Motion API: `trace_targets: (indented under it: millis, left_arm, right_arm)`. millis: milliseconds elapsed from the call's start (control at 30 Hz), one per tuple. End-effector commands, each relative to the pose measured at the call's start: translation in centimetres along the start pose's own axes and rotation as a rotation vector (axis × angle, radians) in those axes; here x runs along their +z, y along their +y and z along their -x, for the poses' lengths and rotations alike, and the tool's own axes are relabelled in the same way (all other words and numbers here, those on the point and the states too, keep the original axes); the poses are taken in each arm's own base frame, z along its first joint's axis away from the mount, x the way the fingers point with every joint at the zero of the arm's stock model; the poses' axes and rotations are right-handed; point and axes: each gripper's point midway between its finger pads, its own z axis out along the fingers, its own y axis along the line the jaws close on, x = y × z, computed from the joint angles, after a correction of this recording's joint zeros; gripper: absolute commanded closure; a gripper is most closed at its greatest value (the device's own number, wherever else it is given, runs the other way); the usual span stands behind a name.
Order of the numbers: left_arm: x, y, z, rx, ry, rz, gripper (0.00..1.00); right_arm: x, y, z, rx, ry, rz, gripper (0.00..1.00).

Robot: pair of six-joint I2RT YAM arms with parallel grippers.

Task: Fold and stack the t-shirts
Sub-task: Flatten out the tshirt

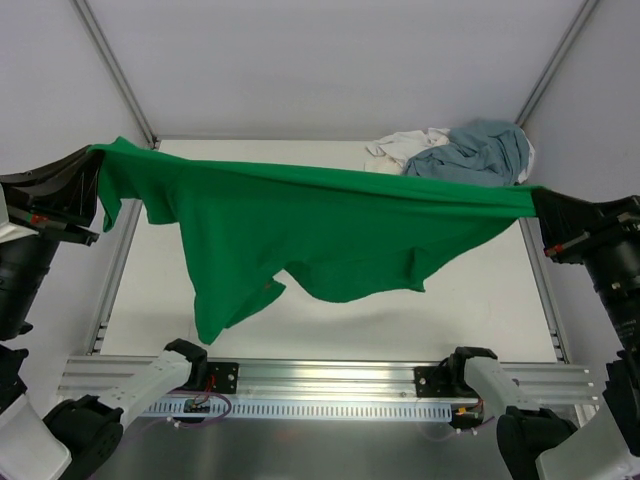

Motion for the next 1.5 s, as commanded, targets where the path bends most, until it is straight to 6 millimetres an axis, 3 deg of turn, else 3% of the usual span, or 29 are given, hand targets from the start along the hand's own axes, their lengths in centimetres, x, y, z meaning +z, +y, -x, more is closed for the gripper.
trace_targets:
  millis: [0, 100, 133, 200, 233, 267, 333, 367, 400, 467, 533, 567, 600, 633, 700, 733, 800, 833, 933, 1000, 1167, 1200, 1267, 1467]
  left_arm:
    - [-0.3, 1.2, -0.4, 0.013, 0.017, 0.072, 1.00]
    - [0.8, 0.8, -2.4, 0.014, 0.062, 0.060, 1.00]
    - [1.6, 0.6, -4.0, 0.022, 0.097, 0.056, 1.00]
    - [2.6, 0.6, -4.9, 0.030, 0.097, 0.063, 1.00]
    - [4.3, 0.3, -7.5, 0.055, 0.143, 0.060, 1.00]
    - [4.4, 0.4, -7.5, 0.061, 0.143, 0.060, 1.00]
    - [6.0, -0.1, -10.9, 0.079, 0.213, 0.049, 1.00]
    - [6.8, -0.1, -11.4, 0.091, 0.207, 0.052, 1.00]
    - [7.5, -0.3, -14.1, 0.100, 0.259, 0.053, 1.00]
    - [8.8, -0.7, -16.8, 0.106, 0.294, 0.050, 1.00]
    - [10.3, -1.3, -21.2, 0.110, 0.359, 0.049, 1.00]
    - [11.1, -1.5, -22.2, 0.106, 0.361, 0.051, 1.00]
    - [11.3, -2.0, -24.9, 0.104, 0.410, 0.041, 1.00]
    - [11.9, -2.5, -27.0, 0.103, 0.444, 0.032, 1.00]
    - [12.5, -3.1, -30.9, 0.108, 0.496, 0.025, 1.00]
    - [12.8, -3.4, -33.3, 0.113, 0.545, 0.016, 1.00]
    - [12.6, -3.9, -37.1, 0.109, 0.612, 0.020, 1.00]
    - [13.2, -4.2, -38.8, 0.109, 0.626, 0.022, 1.00]
    - [13.2, -4.6, -43.5, 0.105, 0.684, 0.046, 1.00]
    - [12.8, -4.7, -46.3, 0.104, 0.731, 0.071, 1.00]
    - [13.4, -4.2, -49.3, 0.105, 0.718, 0.142, 1.00]
    - [13.2, -4.0, -50.4, 0.114, 0.735, 0.161, 1.00]
    - [13.6, -3.4, -50.6, 0.127, 0.702, 0.203, 1.00]
    - [14.8, -1.3, -51.5, 0.207, 0.655, 0.325, 1.00]
  right_arm:
    - [0.8, -2.2, 1.1, -0.049, -0.054, -0.111, 1.00]
    - [3.1, -3.7, -0.7, -0.021, 0.017, -0.150, 0.99]
    - [3.7, -3.9, -0.9, -0.012, 0.022, -0.154, 0.99]
    - [5.6, -5.4, -2.3, -0.003, 0.072, -0.198, 0.99]
    - [7.1, -6.4, -2.9, -0.004, 0.092, -0.225, 0.99]
    - [7.5, -6.5, -3.1, -0.003, 0.101, -0.230, 0.99]
    - [9.4, -7.7, -4.6, -0.002, 0.152, -0.252, 1.00]
    - [10.7, -8.4, -5.3, 0.002, 0.182, -0.264, 0.99]
    - [11.8, -9.2, -6.6, 0.006, 0.218, -0.276, 1.00]
    - [13.5, -10.4, -8.4, 0.013, 0.267, -0.297, 0.99]
    - [15.8, -12.3, -11.5, 0.034, 0.348, -0.333, 1.00]
    - [16.7, -12.9, -12.6, 0.046, 0.372, -0.338, 1.00]
    - [17.7, -13.3, -13.3, 0.056, 0.375, -0.338, 1.00]
    - [18.9, -14.7, -16.0, 0.075, 0.440, -0.361, 0.99]
    - [20.7, -15.8, -18.0, 0.095, 0.466, -0.368, 1.00]
    - [21.8, -17.0, -20.8, 0.112, 0.538, -0.384, 1.00]
    - [23.4, -18.0, -23.2, 0.135, 0.586, -0.385, 1.00]
    - [24.5, -19.1, -25.6, 0.147, 0.643, -0.399, 1.00]
    - [26.8, -20.2, -29.7, 0.171, 0.723, -0.385, 1.00]
    - [28.4, -20.0, -30.7, 0.161, 0.716, -0.352, 1.00]
    - [31.8, -19.7, -34.8, 0.145, 0.775, -0.298, 0.99]
    - [32.5, -19.4, -34.9, 0.140, 0.772, -0.279, 1.00]
    - [33.8, -19.3, -36.3, 0.136, 0.777, -0.264, 1.00]
    - [37.3, -18.8, -36.6, 0.102, 0.740, -0.225, 0.99]
